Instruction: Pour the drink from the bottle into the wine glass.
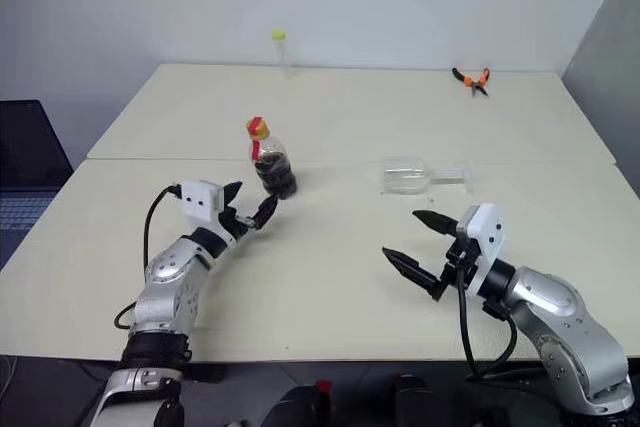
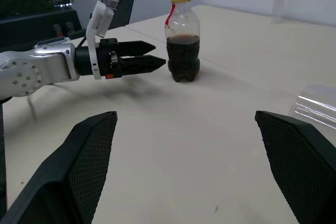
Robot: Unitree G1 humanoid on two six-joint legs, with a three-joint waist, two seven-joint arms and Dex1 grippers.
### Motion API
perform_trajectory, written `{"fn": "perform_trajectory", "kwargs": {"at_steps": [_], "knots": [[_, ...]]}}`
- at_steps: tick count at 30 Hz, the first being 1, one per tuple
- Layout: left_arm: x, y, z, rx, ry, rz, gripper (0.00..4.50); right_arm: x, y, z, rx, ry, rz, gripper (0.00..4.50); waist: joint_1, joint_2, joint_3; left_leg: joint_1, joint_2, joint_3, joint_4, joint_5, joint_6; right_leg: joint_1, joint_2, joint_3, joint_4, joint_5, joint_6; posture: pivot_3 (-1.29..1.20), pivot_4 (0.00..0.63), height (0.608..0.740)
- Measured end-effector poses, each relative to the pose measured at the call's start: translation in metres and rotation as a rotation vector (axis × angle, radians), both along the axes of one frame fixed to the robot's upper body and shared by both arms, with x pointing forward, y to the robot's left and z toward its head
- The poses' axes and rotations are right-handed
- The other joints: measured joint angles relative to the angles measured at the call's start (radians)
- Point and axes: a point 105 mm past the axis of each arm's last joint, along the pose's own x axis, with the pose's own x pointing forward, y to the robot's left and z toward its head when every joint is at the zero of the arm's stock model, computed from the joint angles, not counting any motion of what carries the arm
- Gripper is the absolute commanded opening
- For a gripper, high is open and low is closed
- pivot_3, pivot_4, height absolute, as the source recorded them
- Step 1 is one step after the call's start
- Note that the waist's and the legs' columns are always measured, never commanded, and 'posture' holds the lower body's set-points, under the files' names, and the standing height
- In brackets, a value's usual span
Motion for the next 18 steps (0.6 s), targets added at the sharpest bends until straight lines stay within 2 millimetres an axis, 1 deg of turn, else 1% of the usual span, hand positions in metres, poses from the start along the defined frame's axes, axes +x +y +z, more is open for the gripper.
{"fn": "perform_trajectory", "kwargs": {"at_steps": [4, 7, 10, 15, 18], "knots": [[0.012, -0.006, 0.001, -0.010, -0.016, 0.012, 4.47, 0.002, 0.001, 0.005, 0.013, -0.011, 0.008, 4.50, 0.001, 0.000, 0.000, 0.000, 0.000, 0.000, 0.000, 0.000, 0.000, 0.000, 0.000, 0.000, 0.000, 0.000, 0.000, 0.00, 0.150, 0.740], [0.016, -0.012, -0.001, -0.003, -0.020, 0.001, 4.47, 0.003, 0.002, 0.007, 0.014, -0.022, 0.013, 4.50, 0.000, 0.000, 0.000, 0.000, 0.000, 0.000, 0.000, 0.000, 0.000, 0.000, 0.000, 0.000, 0.000, 0.000, 0.000, 0.00, 0.150, 0.740], [0.023, -0.014, -0.002, 0.000, -0.015, 0.006, 4.47, 0.004, 0.003, 0.008, 0.014, -0.021, 0.016, 4.50, 0.000, -0.001, 0.000, 0.000, 0.000, 0.000, 0.000, 0.000, 0.000, 0.000, 0.000, 0.000, 0.000, 0.000, 0.000, 0.00, 0.150, 0.740], [0.033, -0.017, 0.004, 0.006, -0.038, 0.015, 4.47, 0.006, 0.005, 0.012, 0.012, -0.027, 0.022, 4.50, 0.000, -0.001, 0.000, 0.000, 0.000, 0.000, 0.000, 0.000, 0.000, 0.000, 0.000, 0.000, 0.000, 0.000, 0.000, 0.00, 0.150, 0.740], [0.037, -0.019, 0.001, -0.001, -0.027, 0.019, 4.47, 0.006, 0.006, 0.013, 0.015, -0.022, 0.028, 4.50, 0.000, -0.001, 0.001, -0.001, 0.000, 0.000, 0.000, 0.000, 0.000, -0.001, 0.000, 0.000, 0.000, 0.000, 0.000, 0.00, 0.150, 0.740]]}}
